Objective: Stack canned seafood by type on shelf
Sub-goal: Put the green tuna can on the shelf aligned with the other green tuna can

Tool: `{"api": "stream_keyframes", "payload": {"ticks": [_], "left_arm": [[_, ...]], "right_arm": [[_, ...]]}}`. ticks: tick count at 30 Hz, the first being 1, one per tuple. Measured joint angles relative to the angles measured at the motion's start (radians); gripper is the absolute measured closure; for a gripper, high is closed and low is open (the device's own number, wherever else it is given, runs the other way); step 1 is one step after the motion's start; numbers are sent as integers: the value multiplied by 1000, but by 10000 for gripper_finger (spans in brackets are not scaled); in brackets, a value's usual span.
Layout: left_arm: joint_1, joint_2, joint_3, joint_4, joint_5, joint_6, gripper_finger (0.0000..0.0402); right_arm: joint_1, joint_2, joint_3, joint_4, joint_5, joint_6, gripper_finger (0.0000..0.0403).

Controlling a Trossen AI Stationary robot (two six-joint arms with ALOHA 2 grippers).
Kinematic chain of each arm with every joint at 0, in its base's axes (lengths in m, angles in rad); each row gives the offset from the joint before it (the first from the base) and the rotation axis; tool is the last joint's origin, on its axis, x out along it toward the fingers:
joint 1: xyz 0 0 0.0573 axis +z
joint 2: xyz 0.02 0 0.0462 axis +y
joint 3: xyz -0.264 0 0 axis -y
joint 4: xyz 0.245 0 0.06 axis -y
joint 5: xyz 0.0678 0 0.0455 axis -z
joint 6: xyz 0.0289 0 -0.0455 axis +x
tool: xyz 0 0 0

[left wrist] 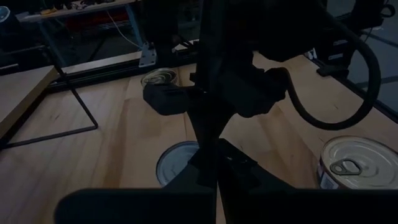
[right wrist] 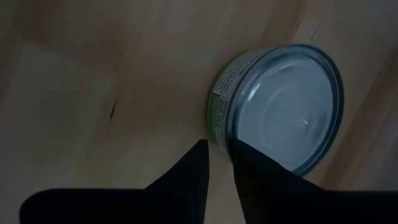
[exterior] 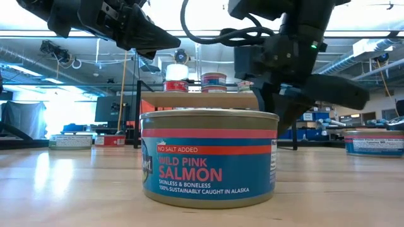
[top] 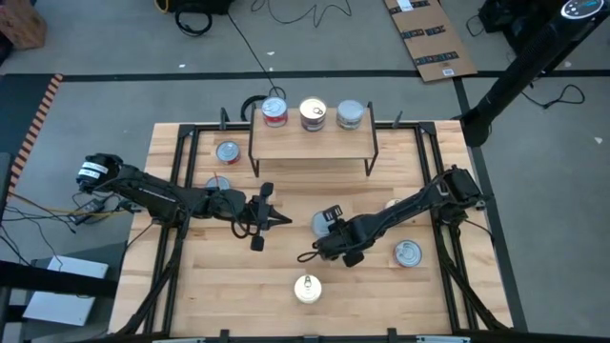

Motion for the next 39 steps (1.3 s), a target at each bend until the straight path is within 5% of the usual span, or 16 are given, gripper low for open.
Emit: {"api": "stream_keyframes", "payload": {"ticks": [11, 17, 30, 39], "left_arm": [[0, 0, 0, 0, 0, -2, 394], [0, 0, 0, 0, 0, -2, 394], [0, 0, 0, 1, 0, -3, 394], [0, 0, 0, -14, 0, -4, 394]], "right_arm": [[-40, -1, 0, 49, -65, -11, 353], [-42, 0, 9, 70, -111, 90, 396], [-47, 7, 140, 60, -199, 344, 400], [-10, 5, 134, 25, -191, 293, 330]]}}
